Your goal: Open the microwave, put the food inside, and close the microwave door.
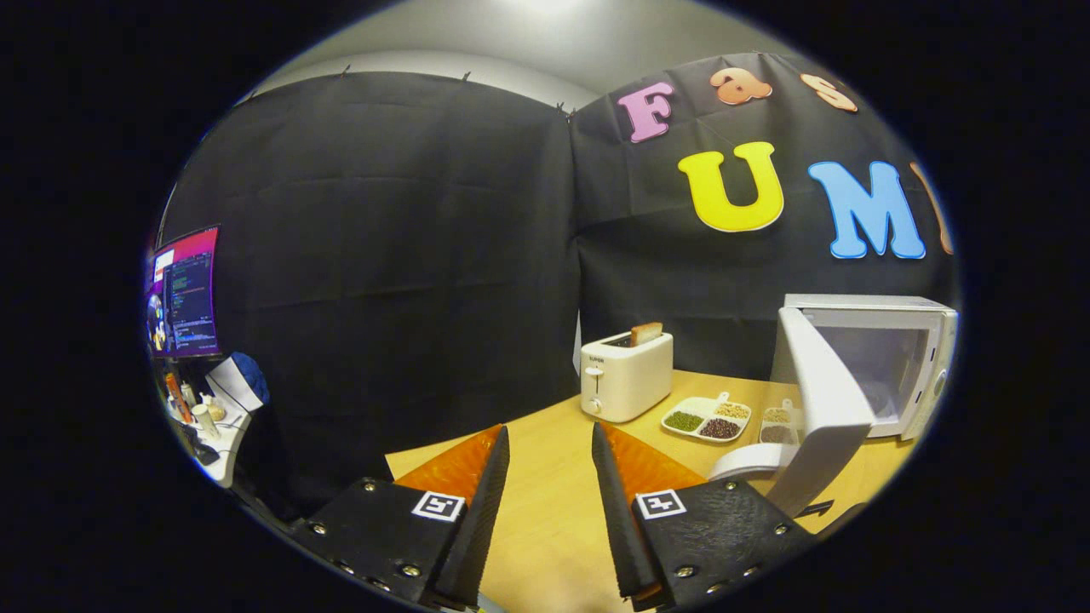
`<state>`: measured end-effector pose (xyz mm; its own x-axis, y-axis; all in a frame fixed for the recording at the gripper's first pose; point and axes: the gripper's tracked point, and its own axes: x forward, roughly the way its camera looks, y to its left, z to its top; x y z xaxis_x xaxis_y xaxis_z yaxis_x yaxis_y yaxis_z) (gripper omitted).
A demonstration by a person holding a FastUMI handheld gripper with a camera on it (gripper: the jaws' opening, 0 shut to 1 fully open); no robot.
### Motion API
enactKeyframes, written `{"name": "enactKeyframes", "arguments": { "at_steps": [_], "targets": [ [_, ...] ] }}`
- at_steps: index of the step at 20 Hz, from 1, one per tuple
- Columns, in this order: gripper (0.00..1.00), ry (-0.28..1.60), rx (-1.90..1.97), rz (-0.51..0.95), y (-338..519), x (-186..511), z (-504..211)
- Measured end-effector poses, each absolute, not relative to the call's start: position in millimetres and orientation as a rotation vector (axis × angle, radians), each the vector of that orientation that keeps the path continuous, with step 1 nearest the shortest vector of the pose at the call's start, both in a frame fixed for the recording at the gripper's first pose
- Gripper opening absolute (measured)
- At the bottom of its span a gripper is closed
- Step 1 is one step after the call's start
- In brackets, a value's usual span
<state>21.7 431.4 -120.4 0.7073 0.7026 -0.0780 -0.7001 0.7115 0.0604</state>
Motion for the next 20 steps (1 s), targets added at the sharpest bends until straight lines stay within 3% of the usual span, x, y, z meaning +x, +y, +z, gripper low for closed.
{"name": "enactKeyframes", "arguments": {
  "at_steps": [1,3,6,10,11,16,17,20],
  "targets": [
    [0.59,0.089,-0.015,0.726,424,33,-129],
    [0.28,0.077,-0.036,0.666,405,45,-141],
    [0.25,0.113,-0.036,0.641,392,48,-159],
    [0.24,0.102,-0.033,0.499,335,57,-162],
    [0.14,0.107,-0.012,0.490,324,63,-164],
    [0.12,0.122,0.029,0.349,247,92,-172],
    [0.04,0.121,0.040,0.335,232,96,-171],
    [0.02,0.122,0.052,0.271,189,111,-172]
  ]
}}
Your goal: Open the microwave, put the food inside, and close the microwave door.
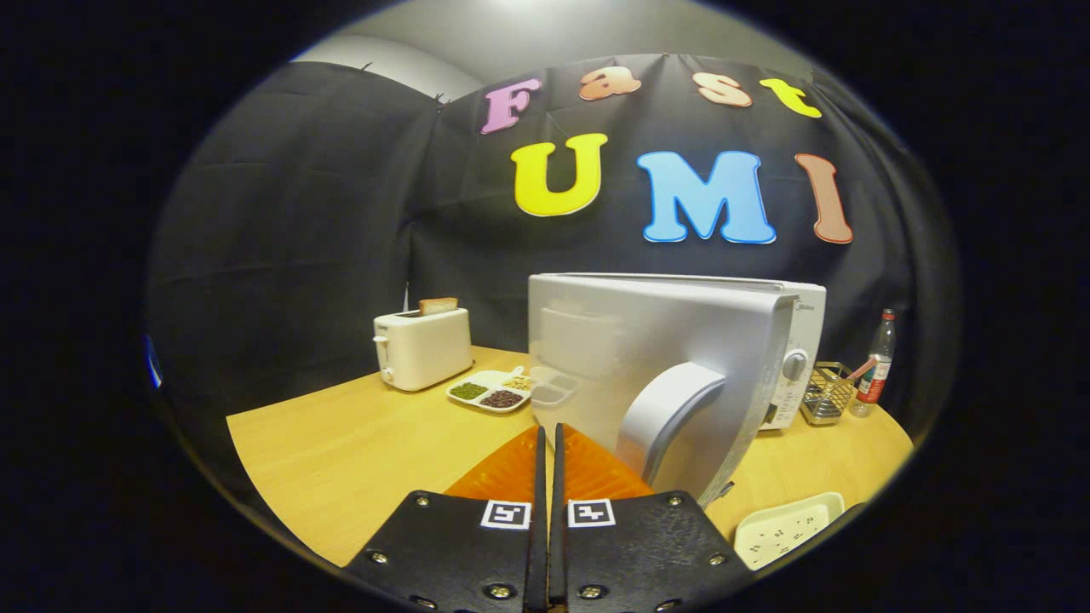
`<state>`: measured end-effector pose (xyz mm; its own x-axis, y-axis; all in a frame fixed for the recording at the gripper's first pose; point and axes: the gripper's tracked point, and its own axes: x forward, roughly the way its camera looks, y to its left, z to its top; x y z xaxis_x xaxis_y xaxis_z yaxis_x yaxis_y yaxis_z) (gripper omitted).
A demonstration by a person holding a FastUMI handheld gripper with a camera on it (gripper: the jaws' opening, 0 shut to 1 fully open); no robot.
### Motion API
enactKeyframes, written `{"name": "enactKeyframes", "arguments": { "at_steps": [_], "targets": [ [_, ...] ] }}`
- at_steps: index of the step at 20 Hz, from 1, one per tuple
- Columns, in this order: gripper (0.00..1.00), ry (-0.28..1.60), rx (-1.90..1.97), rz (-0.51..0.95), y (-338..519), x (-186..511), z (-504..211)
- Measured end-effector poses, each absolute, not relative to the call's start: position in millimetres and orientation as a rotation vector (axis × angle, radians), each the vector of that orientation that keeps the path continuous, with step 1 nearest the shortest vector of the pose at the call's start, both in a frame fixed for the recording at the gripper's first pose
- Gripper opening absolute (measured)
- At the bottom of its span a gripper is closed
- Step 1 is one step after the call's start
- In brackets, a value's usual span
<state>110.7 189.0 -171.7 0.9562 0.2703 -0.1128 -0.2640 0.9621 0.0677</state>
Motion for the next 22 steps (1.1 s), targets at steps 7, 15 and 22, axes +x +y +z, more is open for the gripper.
{"name": "enactKeyframes", "arguments": {
  "at_steps": [7,15,22],
  "targets": [
    [0.01,0.145,0.079,0.075,98,160,-180],
    [0.02,0.148,0.069,-0.052,43,223,-176],
    [0.01,0.139,0.009,-0.115,36,266,-171]
  ]
}}
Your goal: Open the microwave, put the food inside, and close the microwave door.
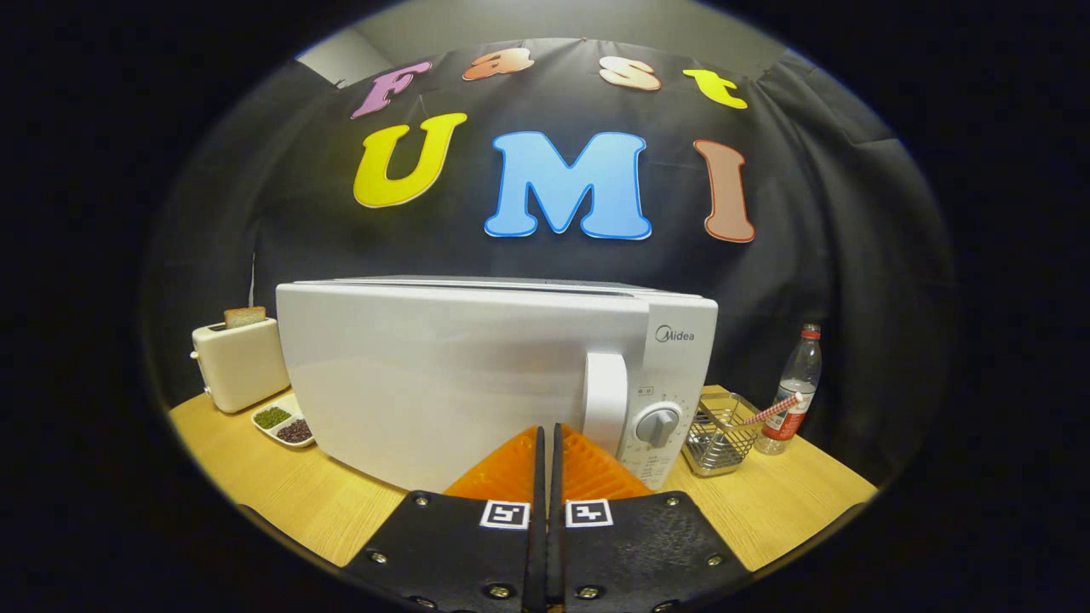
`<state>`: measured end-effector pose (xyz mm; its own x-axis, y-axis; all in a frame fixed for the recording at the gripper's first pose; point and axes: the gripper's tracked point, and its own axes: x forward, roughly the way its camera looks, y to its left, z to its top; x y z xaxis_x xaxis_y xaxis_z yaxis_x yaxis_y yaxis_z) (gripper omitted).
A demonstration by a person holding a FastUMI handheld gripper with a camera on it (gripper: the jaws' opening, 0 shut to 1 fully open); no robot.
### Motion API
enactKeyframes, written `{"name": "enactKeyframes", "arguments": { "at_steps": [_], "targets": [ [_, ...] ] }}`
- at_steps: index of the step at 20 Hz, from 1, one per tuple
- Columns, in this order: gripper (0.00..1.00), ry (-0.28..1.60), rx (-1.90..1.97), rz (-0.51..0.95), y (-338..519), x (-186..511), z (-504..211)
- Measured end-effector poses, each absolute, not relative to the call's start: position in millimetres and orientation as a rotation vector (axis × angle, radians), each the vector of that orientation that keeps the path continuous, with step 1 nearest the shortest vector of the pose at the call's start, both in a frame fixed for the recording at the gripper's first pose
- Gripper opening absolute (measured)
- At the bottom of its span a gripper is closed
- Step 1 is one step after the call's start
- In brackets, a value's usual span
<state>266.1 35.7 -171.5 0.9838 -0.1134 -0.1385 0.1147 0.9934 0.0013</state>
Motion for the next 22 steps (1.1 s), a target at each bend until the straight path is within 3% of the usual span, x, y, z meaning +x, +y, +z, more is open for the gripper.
{"name": "enactKeyframes", "arguments": {
  "at_steps": [8,13,22],
  "targets": [
    [0.01,0.145,-0.022,-0.171,30,313,-179],
    [0.02,0.143,-0.040,-0.180,33,307,-175],
    [0.01,0.115,-0.002,-0.039,46,220,-134]
  ]
}}
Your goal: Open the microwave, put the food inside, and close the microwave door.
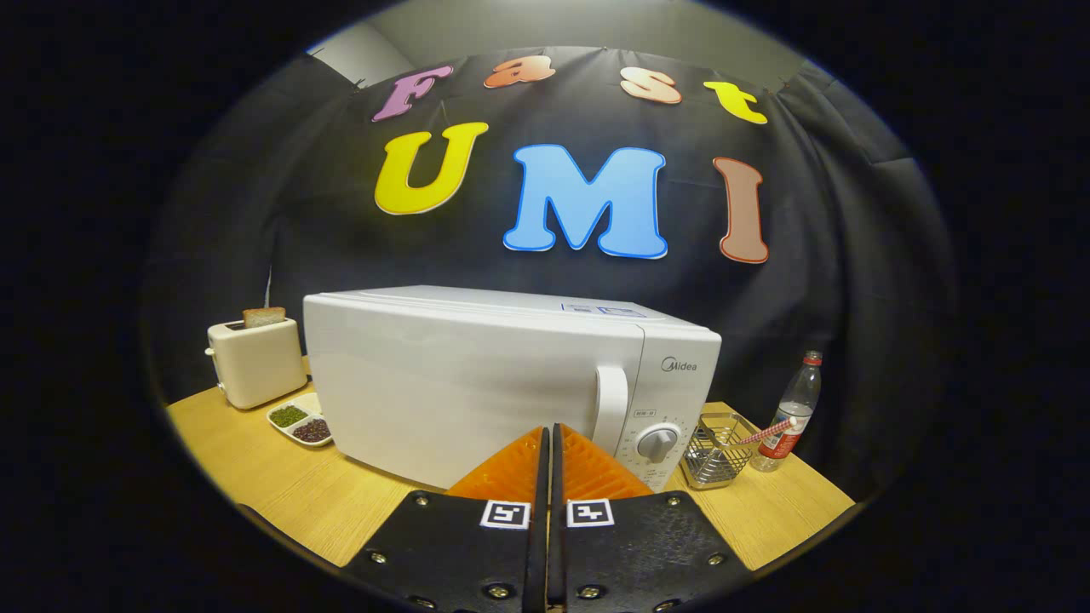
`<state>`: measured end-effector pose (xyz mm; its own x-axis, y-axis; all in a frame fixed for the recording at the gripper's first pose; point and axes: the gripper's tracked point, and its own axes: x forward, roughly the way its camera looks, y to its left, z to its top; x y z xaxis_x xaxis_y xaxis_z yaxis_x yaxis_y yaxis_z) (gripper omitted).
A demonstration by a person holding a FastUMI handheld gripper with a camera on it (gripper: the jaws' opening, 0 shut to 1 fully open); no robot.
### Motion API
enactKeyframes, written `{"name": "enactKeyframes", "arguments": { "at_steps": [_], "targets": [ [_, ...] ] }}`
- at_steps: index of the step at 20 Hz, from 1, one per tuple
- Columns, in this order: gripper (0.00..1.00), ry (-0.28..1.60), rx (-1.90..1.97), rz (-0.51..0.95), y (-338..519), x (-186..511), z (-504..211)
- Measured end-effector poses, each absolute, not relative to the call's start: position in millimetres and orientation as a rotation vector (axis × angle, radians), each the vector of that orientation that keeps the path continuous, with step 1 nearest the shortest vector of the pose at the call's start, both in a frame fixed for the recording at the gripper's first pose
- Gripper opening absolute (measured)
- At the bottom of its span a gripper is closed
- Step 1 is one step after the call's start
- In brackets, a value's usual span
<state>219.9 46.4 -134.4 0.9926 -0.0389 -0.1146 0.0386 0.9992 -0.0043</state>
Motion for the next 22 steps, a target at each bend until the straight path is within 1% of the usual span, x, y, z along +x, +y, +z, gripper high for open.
{"name": "enactKeyframes", "arguments": {
  "at_steps": [4,12,15,18,22],
  "targets": [
    [0.02,0.126,0.121,0.023,53,169,-110],
    [0.02,0.097,0.128,0.025,39,78,-73],
    [0.04,0.064,0.071,0.043,49,49,-56],
    [0.04,-0.023,0.076,0.046,50,16,-26],
    [0.03,-0.089,0.067,0.047,42,-29,-16]
  ]
}}
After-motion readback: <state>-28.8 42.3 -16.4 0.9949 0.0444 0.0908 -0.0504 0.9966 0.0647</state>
